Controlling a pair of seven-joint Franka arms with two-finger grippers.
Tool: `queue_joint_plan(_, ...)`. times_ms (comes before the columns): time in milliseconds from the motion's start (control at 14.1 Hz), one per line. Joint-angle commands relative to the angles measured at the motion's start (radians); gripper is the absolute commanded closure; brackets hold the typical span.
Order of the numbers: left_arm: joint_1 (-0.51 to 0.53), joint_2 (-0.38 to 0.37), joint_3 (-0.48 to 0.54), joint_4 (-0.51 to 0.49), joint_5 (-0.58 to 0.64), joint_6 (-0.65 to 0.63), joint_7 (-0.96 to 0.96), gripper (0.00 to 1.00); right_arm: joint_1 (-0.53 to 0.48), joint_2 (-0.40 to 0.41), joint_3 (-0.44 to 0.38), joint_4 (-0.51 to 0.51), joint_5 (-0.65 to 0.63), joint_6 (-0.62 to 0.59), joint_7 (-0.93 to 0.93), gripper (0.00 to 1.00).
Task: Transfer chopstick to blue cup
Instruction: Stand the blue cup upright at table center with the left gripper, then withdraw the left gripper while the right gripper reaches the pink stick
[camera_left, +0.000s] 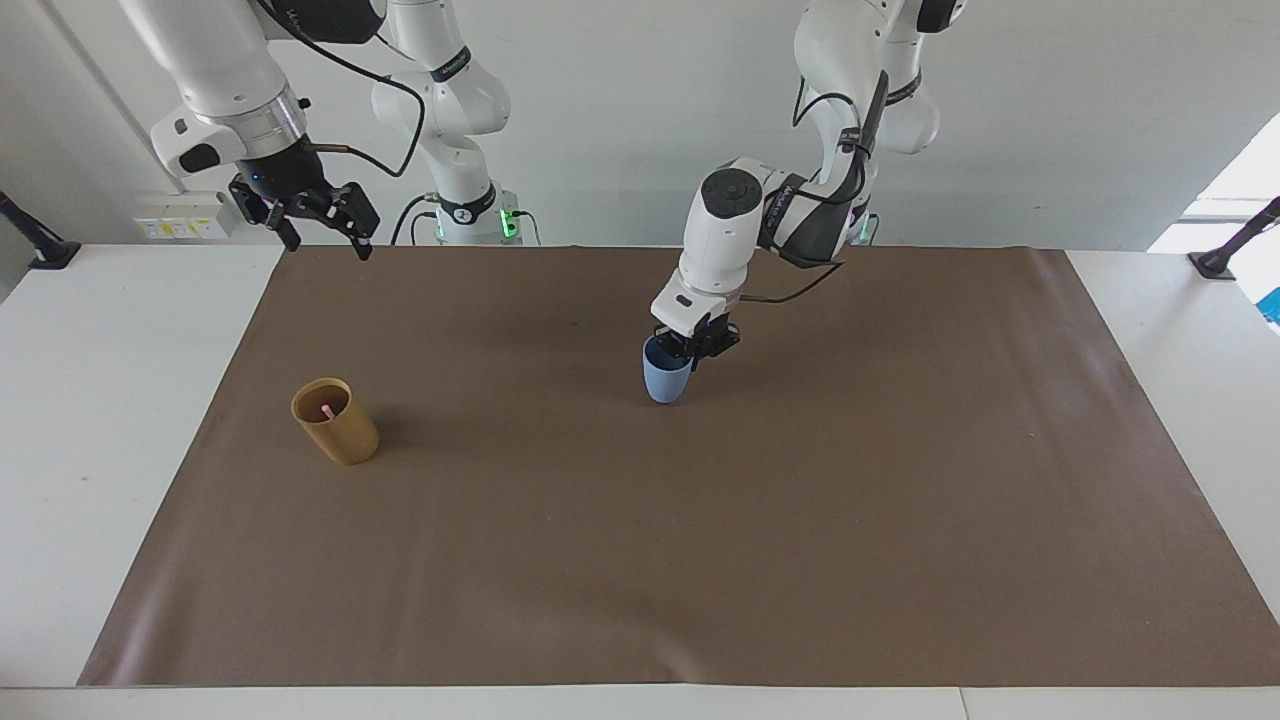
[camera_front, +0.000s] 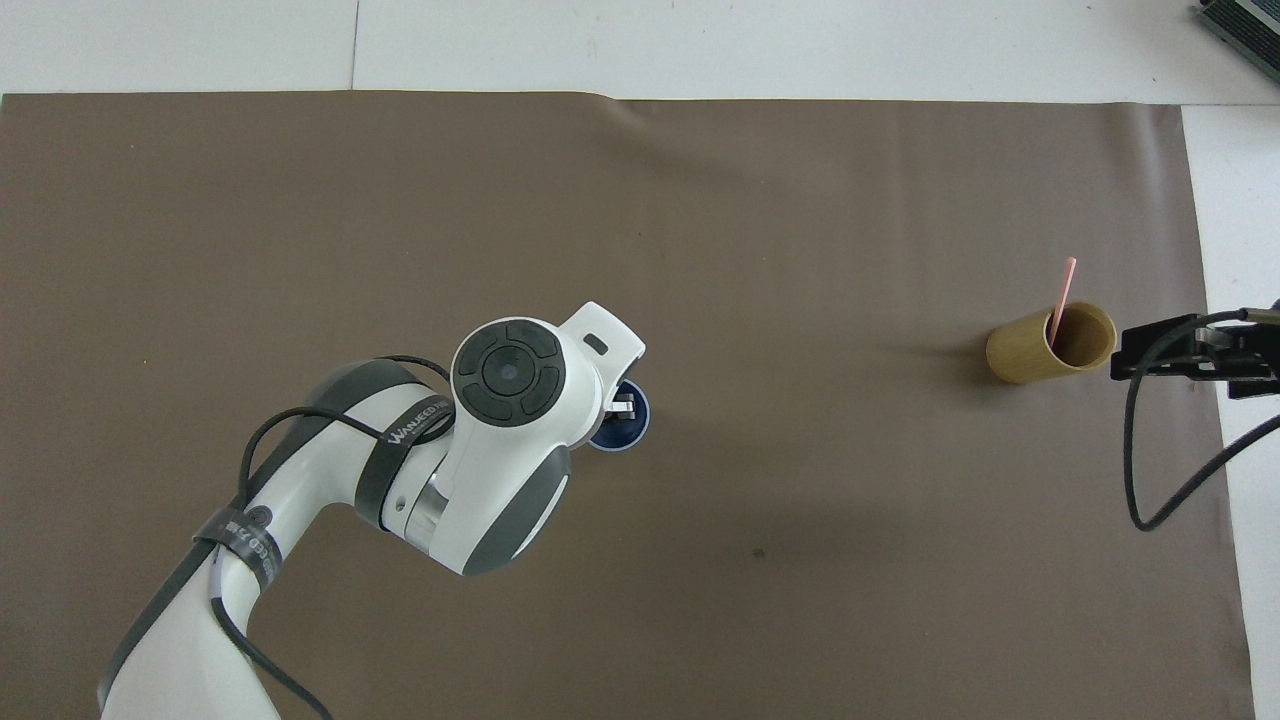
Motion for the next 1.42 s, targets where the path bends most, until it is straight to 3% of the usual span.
queue_joint_plan(0,-0.043,0.003,0.019,-0.03,-0.008,0.037,-0.004,1.0,-0.007,-0.011,0.003,-0.007,0.0,0.009,-0.023,0.0)
queue_joint_plan(71,-0.047,0.002,0.019,-0.03,-0.008,0.025,0.0,0.96,-0.007,-0.011,0.003,-0.008,0.0,0.009,-0.023,0.0)
queue_joint_plan(142,-0.044,0.002,0.02,-0.028,-0.008,0.018,0.001,0.65,-0.007,-0.011,0.003,-0.008,0.0,0.009,-0.023,0.0)
queue_joint_plan(213,-0.038,-0.003,0.02,-0.028,-0.008,0.017,0.003,0.26,-0.007,-0.011,0.003,-0.007,0.0,0.009,-0.023,0.0)
queue_joint_plan(285,-0.028,-0.013,0.025,-0.024,-0.008,0.017,0.013,0.01,-0.007,-0.013,0.002,-0.008,-0.011,0.006,-0.018,0.0)
queue_joint_plan(569,0.016,-0.09,0.031,-0.019,-0.006,0.009,0.056,0.0,-0.02,-0.01,-0.003,-0.008,-0.006,0.025,-0.028,0.0)
queue_joint_plan(854,0.155,-0.207,0.031,-0.018,0.001,-0.103,0.191,0.0,-0.019,0.0,-0.003,-0.048,0.0,0.166,-0.088,0.0)
queue_joint_plan(1067,0.309,-0.251,0.031,-0.013,0.003,-0.147,0.41,0.0,-0.051,0.018,-0.003,-0.089,0.012,0.235,-0.43,0.0)
queue_joint_plan(1209,0.402,-0.271,0.032,-0.002,0.001,-0.175,0.56,0.0,-0.077,0.021,-0.003,-0.15,0.041,0.378,-0.671,0.0)
queue_joint_plan(1351,0.499,-0.268,0.031,0.063,0.001,-0.254,0.692,0.0,-0.077,0.043,-0.001,-0.19,0.057,0.51,-0.793,0.0)
